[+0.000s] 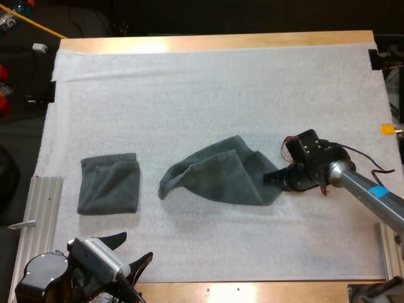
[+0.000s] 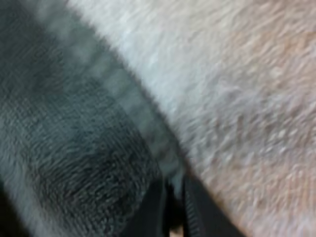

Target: Pick towel from pile, fold and stack

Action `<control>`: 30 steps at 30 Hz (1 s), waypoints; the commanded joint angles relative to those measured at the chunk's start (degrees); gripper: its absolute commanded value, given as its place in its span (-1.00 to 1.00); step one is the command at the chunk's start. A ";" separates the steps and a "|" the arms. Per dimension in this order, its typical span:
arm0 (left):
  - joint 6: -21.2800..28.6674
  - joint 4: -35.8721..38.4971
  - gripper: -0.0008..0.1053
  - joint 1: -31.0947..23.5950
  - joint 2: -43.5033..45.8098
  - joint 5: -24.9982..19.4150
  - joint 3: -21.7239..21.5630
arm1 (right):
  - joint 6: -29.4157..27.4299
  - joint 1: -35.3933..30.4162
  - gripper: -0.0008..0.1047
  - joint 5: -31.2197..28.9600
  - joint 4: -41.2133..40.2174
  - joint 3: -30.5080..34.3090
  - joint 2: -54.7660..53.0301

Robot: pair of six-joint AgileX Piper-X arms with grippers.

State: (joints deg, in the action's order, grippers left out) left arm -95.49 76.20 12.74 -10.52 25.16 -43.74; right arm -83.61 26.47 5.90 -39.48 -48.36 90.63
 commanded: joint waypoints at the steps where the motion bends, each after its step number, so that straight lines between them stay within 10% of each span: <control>1: -0.25 -0.32 0.17 0.20 -0.06 0.83 -0.51 | -1.59 0.82 -0.99 0.35 -2.42 -0.19 -1.96; 16: 4.22 -1.13 0.17 0.20 -2.64 0.32 -0.51 | -3.71 10.80 -0.99 -2.81 -25.26 0.31 -15.16; 30: 4.10 -12.49 0.17 3.90 -27.81 3.68 -0.51 | -2.05 11.22 -0.99 -2.15 -31.44 7.77 -20.69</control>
State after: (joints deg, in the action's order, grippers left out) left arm -91.27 64.61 16.27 -38.09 28.12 -44.05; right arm -86.11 37.71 3.57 -70.64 -40.65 70.58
